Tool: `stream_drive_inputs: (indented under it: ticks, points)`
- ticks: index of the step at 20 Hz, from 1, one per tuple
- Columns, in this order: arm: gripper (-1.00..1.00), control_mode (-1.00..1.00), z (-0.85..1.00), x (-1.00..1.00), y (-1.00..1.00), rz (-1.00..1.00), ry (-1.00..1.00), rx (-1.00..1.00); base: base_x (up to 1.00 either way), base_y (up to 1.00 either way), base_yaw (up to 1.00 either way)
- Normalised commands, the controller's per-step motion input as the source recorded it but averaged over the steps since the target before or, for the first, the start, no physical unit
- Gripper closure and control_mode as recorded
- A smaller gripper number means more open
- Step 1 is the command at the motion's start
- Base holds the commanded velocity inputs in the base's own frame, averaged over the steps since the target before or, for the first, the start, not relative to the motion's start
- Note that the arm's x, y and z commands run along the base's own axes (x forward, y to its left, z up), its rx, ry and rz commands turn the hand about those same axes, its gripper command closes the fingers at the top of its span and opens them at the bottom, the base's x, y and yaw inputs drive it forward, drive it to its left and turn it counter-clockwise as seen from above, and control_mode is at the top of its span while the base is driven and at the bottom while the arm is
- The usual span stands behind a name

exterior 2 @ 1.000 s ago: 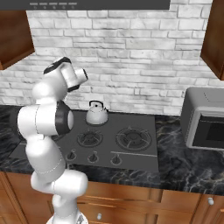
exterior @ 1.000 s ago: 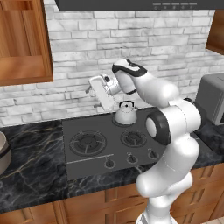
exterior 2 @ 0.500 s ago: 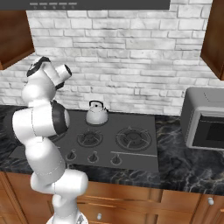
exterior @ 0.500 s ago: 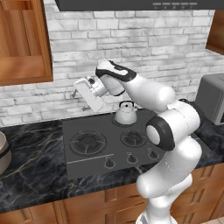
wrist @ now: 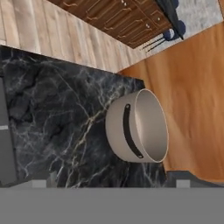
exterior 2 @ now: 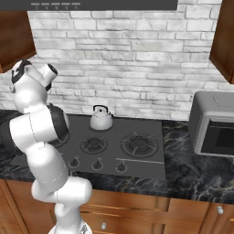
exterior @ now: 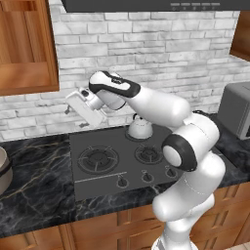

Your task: Pick the kettle from the cabinet and place it on a stove burner. Then pick the pot from the counter and place it on another stove burner. Finally, turn both burners on.

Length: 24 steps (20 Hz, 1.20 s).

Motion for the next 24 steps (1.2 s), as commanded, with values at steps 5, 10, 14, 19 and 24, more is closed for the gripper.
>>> stream_drive_inputs:
  ticks: [5, 10, 14, 19, 24]
  points:
    - [-1.0, -1.0, 0.0, -0.17, 0.49, 0.0, -0.01, -0.1, 0.0, 0.0, 0.0]
    - [-1.0, -1.0, 0.0, -0.12, 0.5, 0.0, 0.0, -0.1, 0.0, 0.0, 0.0]
    - [-1.0, -1.0, -0.03, -0.15, 0.28, 0.01, 0.0, -0.06, 0.0, 0.0, 0.0]
    - [-1.0, -1.0, -0.1, -0.19, 0.37, 0.02, 0.0, -0.03, 0.0, 0.0, 0.0]
    - [-1.0, -1.0, -0.17, -0.14, 0.37, 0.01, 0.0, -0.03, 0.0, 0.0, 0.0]
